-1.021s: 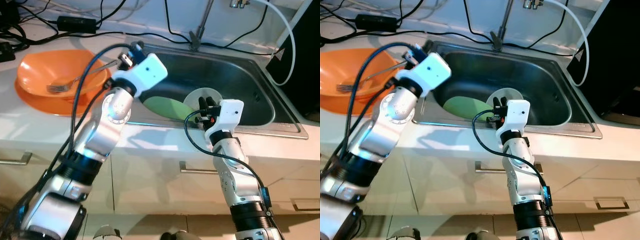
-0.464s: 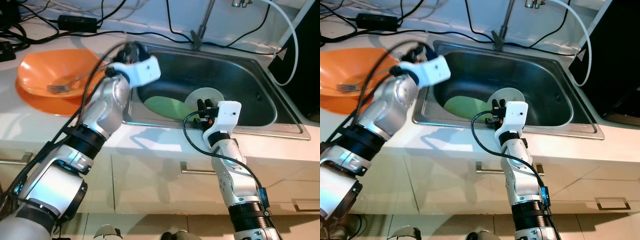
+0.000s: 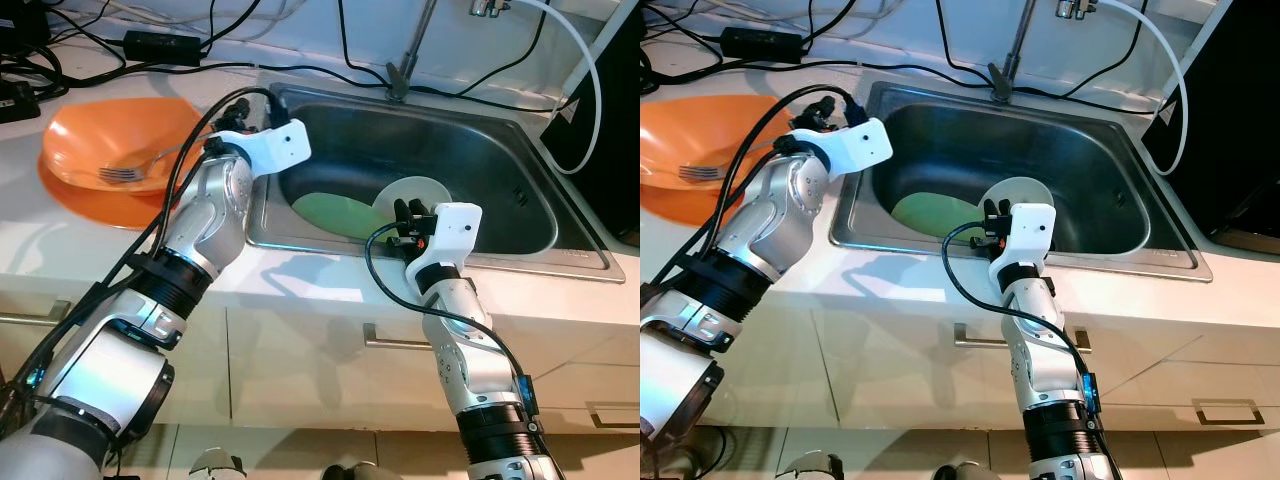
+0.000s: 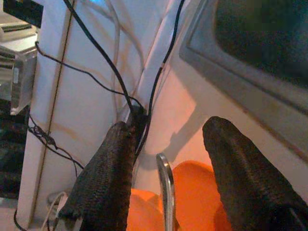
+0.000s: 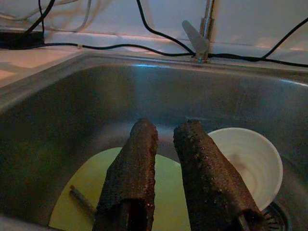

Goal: Kitchen organization

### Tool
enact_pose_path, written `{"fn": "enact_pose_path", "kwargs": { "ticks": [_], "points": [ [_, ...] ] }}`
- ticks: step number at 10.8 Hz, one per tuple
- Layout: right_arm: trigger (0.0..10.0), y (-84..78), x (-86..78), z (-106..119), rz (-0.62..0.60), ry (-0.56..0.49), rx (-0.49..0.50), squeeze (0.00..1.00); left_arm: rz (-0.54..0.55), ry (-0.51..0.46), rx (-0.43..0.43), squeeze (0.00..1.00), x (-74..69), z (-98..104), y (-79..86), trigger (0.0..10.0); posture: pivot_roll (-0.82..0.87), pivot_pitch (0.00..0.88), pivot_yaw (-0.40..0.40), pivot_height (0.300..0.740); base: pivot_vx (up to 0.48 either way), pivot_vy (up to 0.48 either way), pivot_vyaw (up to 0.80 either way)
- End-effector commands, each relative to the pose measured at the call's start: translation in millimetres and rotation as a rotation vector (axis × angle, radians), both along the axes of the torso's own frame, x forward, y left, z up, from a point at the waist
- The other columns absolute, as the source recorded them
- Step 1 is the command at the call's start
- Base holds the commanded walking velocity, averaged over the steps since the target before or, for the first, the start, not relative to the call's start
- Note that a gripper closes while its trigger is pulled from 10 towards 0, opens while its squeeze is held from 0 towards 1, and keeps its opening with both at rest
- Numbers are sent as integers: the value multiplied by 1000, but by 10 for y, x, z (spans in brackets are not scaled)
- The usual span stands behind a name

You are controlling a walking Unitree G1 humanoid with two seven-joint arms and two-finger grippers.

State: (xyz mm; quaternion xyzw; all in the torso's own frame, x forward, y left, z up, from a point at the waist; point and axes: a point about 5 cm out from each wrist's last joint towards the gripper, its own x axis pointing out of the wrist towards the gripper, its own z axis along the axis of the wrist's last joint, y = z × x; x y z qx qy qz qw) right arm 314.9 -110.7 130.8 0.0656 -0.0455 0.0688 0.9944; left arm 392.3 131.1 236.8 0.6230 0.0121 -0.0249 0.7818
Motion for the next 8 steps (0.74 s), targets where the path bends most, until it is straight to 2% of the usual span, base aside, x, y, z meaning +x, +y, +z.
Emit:
{"fn": "enact_pose_path", "kwargs": {
  "ticks": [1, 3, 4, 5, 8],
  "points": [
    [10000, -41, 17, -6, -14, 11, 3, 0, -2, -34, 4, 0, 5, 128, -40, 10000, -20, 57, -155, 719, 0, 0, 0],
    [10000, -40, 13, -8, -14, 13, 3, 0, 25, 10, 18, 0, 12, 63, 0, 10000, -21, 60, -155, 719, 0, 0, 0],
    [10000, -39, 12, -11, -14, 14, 3, 0, 32, 30, 10, 0, 16, 35, 9, 8627, -21, 61, -155, 719, 0, 0, 0],
    [10000, -37, 9, -17, -14, 17, 5, 0, 28, 40, 9, 0, 15, 24, -1, 0, -22, 61, -154, 719, 0, 0, 0],
    [10000, -47, 14, -27, -20, 24, 14, 0, 24, 50, 4, 0, 13, 24, -16, 0, -22, 62, -154, 719, 0, 0, 0]
  ]
}}
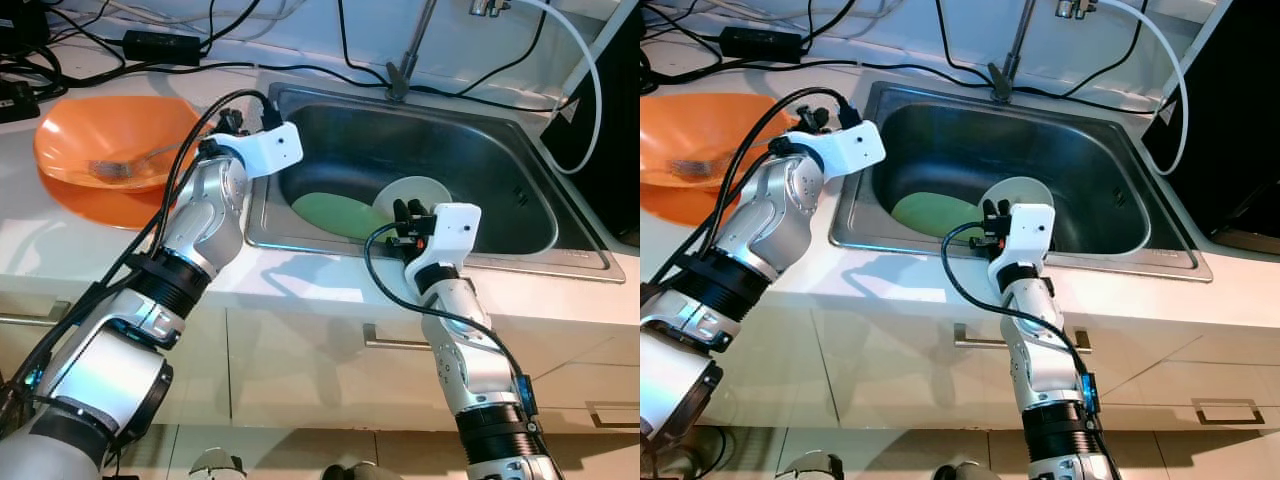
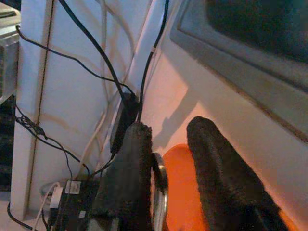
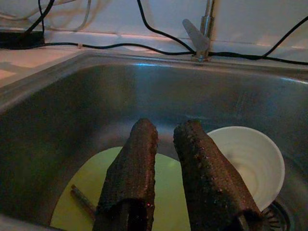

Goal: Kitchen organization

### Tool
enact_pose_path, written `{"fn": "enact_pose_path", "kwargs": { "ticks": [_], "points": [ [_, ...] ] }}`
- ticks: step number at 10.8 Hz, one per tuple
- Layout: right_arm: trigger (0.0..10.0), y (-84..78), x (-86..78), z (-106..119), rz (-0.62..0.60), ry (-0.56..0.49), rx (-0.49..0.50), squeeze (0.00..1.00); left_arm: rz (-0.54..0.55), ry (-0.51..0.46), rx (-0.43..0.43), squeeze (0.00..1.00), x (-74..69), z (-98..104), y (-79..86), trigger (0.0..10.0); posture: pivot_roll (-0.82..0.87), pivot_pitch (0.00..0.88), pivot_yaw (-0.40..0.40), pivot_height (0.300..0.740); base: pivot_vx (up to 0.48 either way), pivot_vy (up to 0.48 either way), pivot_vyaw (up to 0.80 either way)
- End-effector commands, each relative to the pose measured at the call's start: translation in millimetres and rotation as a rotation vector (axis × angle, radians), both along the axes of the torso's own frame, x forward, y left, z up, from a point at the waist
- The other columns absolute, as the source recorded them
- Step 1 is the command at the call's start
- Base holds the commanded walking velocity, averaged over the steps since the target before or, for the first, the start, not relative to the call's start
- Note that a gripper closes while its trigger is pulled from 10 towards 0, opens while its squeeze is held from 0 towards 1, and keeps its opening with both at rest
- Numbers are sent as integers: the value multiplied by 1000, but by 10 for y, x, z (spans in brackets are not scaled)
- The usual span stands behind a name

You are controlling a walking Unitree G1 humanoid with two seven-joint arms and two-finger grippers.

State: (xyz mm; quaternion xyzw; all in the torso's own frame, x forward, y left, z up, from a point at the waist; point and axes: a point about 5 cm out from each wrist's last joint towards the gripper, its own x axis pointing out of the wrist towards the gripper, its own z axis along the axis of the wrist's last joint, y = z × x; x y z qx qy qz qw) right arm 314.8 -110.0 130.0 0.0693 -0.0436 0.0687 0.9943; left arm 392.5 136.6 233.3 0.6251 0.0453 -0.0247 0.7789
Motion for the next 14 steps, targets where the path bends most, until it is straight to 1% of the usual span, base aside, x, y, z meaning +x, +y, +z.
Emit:
{"fn": "enact_pose_path", "kwargs": {
  "ticks": [1, 4, 5, 6, 8, 9, 10, 11, 12, 13, 14],
  "points": [
    [10000, -58, 17, -19, -21, 20, 7, 0, -18, -2, -6, 0, 14, 65, -72, 0, -21, 61, -154, 719, 0, 0, 0],
    [10000, -61, 18, -21, -22, 21, 7, 0, -22, -13, -4, 0, 13, 87, -79, 0, -21, 61, -154, 719, 0, 0, 0],
    [10000, -62, 18, -22, -22, 21, 7, 0, -36, -57, -1, 0, 12, 148, -100, 0, -21, 61, -154, 719, 0, 0, 0],
    [10000, -60, 19, -29, -22, 23, 7, 0, -65, -128, 15, 0, 8, 261, -148, 0, -21, 61, -154, 719, 0, 0, 0],
    [10000, -59, 18, -36, -22, 26, 8, 0, -104, -211, 32, 0, -15, 403, -214, 0, -19, 60, -156, 719, 0, 0, 0],
    [10000, -60, 19, -41, -23, 28, 9, 0, -135, -284, 32, 0, -42, 523, -267, 0, -19, 60, -156, 719, 0, 0, 0],
    [10000, -60, 19, -42, -24, 29, 9, 0, -169, -331, 28, 0, -63, 605, -315, 0, -19, 60, -156, 719, 0, 0, 0],
    [10000, -60, 19, -42, -24, 29, 10, 0, -246, -402, 17, 0, -111, 722, -414, 0, -19, 60, -156, 719, 0, 0, 0],
    [10000, -60, 20, -44, -25, 30, 12, 0, -391, -466, -58, 0, -207, 840, -597, 0, -19, 60, -156, 719, 0, 0, 0],
    [10000, -60, 21, -44, -26, 30, 12, 0, -503, -472, -217, 0, -228, 822, -625, 0, -19, 60, -156, 719, 0, 0, 0],
    [10000, -60, 22, -45, -27, 31, 12, 0, -570, -455, -338, 0, -289, 827, -724, 10000, -18, 57, -156, 719, 0, 0, 0]
  ]
}}
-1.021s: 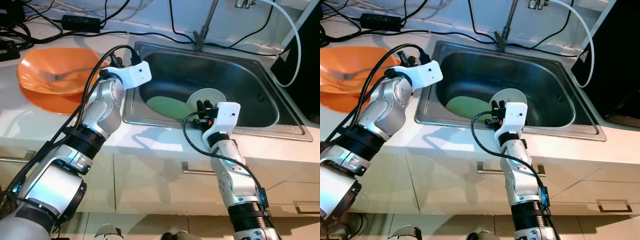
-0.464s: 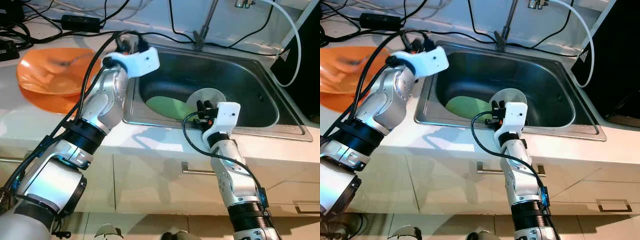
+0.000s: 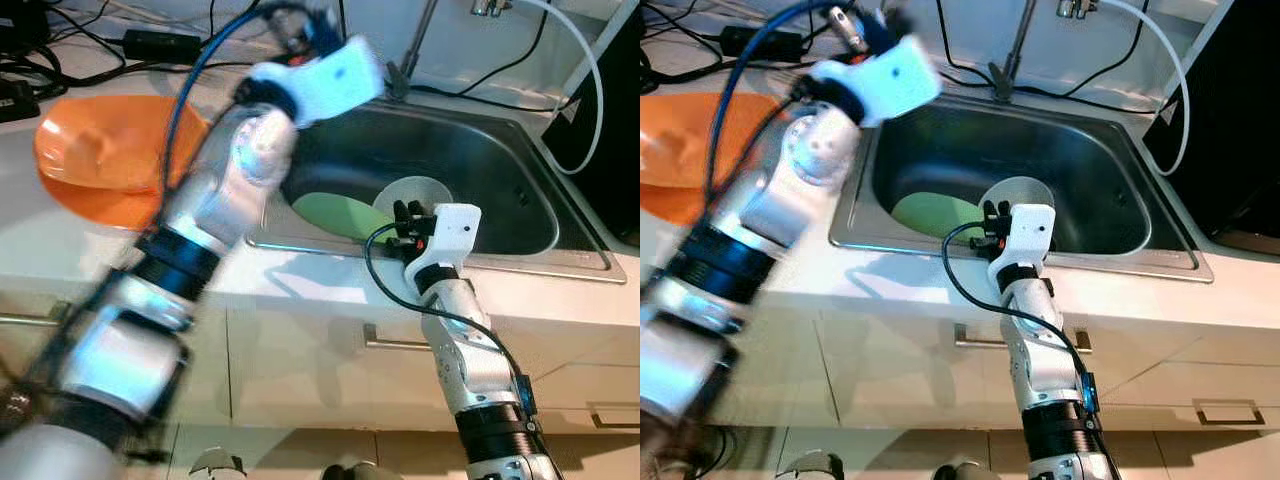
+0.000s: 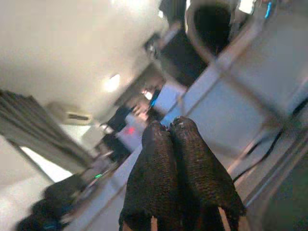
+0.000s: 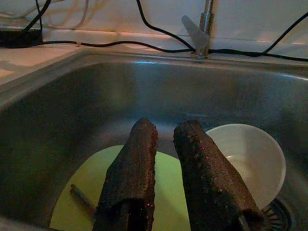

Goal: Kitchen organization

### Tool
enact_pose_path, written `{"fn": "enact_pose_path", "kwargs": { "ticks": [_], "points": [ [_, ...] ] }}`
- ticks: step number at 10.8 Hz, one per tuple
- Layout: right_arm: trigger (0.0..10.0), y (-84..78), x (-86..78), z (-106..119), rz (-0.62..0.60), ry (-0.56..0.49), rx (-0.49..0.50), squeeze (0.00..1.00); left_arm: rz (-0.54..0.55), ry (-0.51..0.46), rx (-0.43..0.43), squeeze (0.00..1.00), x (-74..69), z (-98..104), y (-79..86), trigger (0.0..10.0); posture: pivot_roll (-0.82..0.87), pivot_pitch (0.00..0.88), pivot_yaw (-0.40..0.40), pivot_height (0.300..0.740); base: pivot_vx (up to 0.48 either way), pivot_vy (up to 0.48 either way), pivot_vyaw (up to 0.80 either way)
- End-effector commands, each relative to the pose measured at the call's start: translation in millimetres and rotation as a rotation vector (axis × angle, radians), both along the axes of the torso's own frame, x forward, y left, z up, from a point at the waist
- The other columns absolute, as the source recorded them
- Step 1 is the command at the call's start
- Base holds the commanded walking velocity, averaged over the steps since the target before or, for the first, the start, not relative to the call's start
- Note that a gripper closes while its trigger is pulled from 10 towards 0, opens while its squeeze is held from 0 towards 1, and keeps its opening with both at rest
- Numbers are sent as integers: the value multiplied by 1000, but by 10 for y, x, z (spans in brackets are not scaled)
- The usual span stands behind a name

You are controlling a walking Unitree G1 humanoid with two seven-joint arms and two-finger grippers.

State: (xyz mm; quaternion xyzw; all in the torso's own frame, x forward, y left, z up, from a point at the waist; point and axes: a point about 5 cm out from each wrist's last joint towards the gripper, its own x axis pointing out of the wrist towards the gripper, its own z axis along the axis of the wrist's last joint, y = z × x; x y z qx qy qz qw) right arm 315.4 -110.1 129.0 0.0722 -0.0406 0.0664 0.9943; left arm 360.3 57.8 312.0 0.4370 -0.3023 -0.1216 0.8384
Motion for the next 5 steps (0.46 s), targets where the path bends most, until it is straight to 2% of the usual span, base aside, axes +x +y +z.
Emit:
{"fn": "enact_pose_path", "kwargs": {
  "ticks": [1, 2, 3, 5],
  "points": [
    [10000, -66, 17, -36, -26, 24, 6, 0, -109, 28, -69, 0, -99, 40, -132, 10000, -20, 57, -155, 719, 0, 0, 0],
    [10000, -74, 17, -38, -30, 25, 7, 0, -254, 109, -220, 0, -163, -10, -207, 10000, -21, 56, -153, 719, 0, 0, 0],
    [10000, -74, 16, -38, -31, 25, 7, 0, -324, 136, -289, 0, -202, -22, -231, 10000, -20, 57, -152, 719, 0, 0, 0],
    [10000, -72, 12, -42, -31, 25, 8, 0, -499, 283, -572, 0, -289, -44, -247, 10000, -20, 56, -151, 719, 0, 0, 0]
  ]
}}
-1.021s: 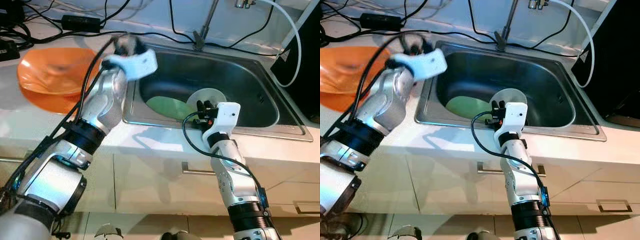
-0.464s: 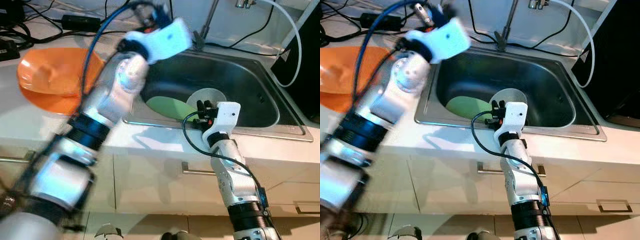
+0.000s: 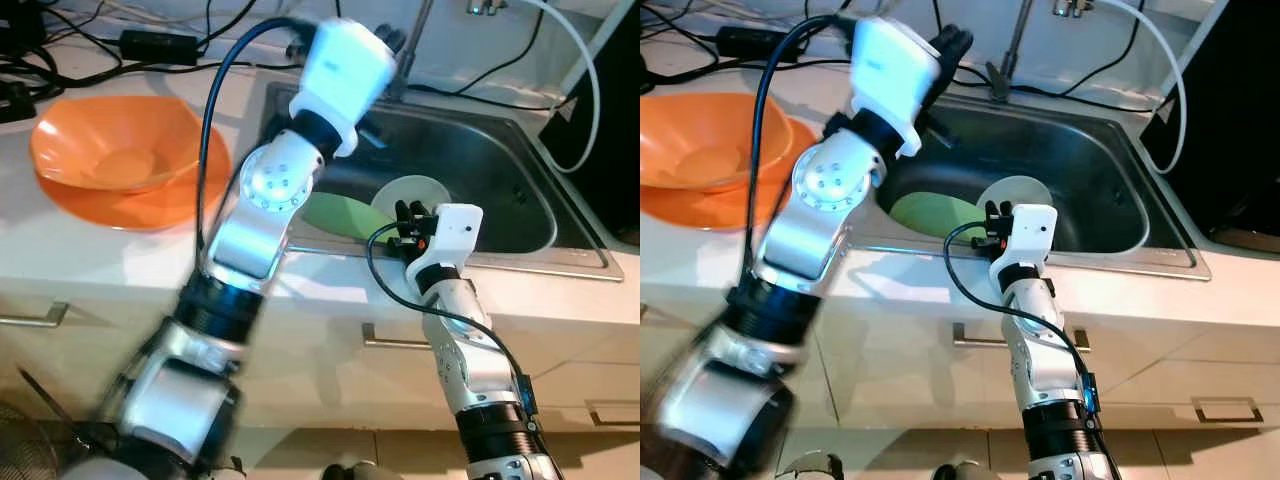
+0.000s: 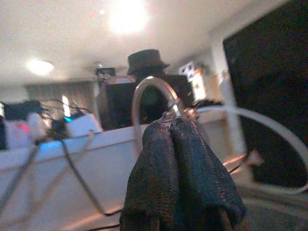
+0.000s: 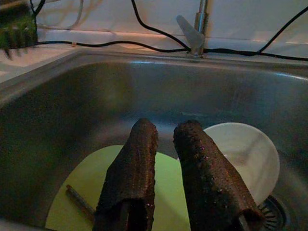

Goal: Kitchen organization

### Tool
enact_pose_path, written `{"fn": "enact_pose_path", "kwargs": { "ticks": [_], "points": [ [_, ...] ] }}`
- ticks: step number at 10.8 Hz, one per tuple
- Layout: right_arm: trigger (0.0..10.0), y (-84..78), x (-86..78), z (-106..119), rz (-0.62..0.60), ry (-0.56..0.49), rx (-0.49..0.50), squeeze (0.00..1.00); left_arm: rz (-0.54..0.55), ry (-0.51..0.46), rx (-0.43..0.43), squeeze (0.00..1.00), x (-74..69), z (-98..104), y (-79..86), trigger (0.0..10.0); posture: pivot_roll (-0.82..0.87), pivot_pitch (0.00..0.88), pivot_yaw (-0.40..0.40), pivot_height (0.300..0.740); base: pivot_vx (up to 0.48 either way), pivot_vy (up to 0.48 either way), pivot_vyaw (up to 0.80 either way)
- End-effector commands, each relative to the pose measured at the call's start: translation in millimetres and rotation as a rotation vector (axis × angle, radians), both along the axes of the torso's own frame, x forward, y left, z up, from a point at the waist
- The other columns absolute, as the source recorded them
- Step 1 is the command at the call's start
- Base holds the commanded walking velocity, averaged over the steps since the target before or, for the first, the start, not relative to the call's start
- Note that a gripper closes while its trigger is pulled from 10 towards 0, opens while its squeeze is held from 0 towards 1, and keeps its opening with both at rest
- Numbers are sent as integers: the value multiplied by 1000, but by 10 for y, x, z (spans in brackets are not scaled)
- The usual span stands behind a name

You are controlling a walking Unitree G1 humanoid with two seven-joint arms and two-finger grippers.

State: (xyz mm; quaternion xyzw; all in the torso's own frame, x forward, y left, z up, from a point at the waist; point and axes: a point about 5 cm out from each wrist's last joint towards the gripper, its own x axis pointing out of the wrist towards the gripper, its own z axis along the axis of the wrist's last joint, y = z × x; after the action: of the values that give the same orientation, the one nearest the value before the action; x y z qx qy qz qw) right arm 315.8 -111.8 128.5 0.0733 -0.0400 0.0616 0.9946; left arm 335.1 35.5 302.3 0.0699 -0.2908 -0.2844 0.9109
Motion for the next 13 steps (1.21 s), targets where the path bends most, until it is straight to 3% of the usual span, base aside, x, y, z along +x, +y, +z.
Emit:
{"fn": "enact_pose_path", "kwargs": {
  "ticks": [1, 2, 3, 4, 5, 6, 7, 8, 9, 13],
  "points": [
    [10000, -57, 8, -40, -23, 23, 5, 0, -53, 56, -71, 0, -12, -9, 5, 10000, -21, 56, -150, 719, 0, 0, 0],
    [10000, -67, 12, -30, -26, 21, 4, 0, -85, 207, -197, 0, 63, -211, 106, 10000, -25, 51, -147, 719, 0, 0, 0],
    [10000, -74, 15, -21, -28, 18, 4, 0, -86, 255, -224, 0, 90, -303, 139, 10000, -27, 49, -146, 719, 0, 0, 0],
    [10000, -88, 21, 10, -25, 9, 9, 361, -81, 333, -278, 0, 113, -461, 204, 10000, -28, 44, -147, 719, 0, 0, 0],
    [10000, -92, 30, 41, -21, 0, 13, 1000, -78, 343, -275, 0, 108, -506, 220, 10000, -27, 41, -149, 719, 0, 0, 0],
    [10000, -108, 54, 99, -21, -11, 20, 1000, -83, 347, -273, 0, 93, -522, 222, 10000, -27, 39, -150, 719, 0, 0, 0],
    [10000, -128, 81, 162, -14, -23, 29, 0, -87, 349, -276, 0, 83, -530, 224, 10000, -30, 38, -151, 719, 0, 0, 0],
    [10000, -151, 104, 219, -4, -38, 29, 0, -87, 351, -278, 0, 78, -534, 227, 10000, -32, 35, -152, 719, 0, 0, 0],
    [10000, -135, 126, 318, 79, -58, 19, 0, -78, 352, -278, 0, 75, -542, 238, 10000, -34, 33, -153, 719, 0, 0, 0],
    [10000, 207, -45, 430, 495, -79, -73, 0, -66, 368, -266, 0, 92, -567, 234, 10000, -34, 41, -159, 719, 0, 0, 0]
  ]
}}
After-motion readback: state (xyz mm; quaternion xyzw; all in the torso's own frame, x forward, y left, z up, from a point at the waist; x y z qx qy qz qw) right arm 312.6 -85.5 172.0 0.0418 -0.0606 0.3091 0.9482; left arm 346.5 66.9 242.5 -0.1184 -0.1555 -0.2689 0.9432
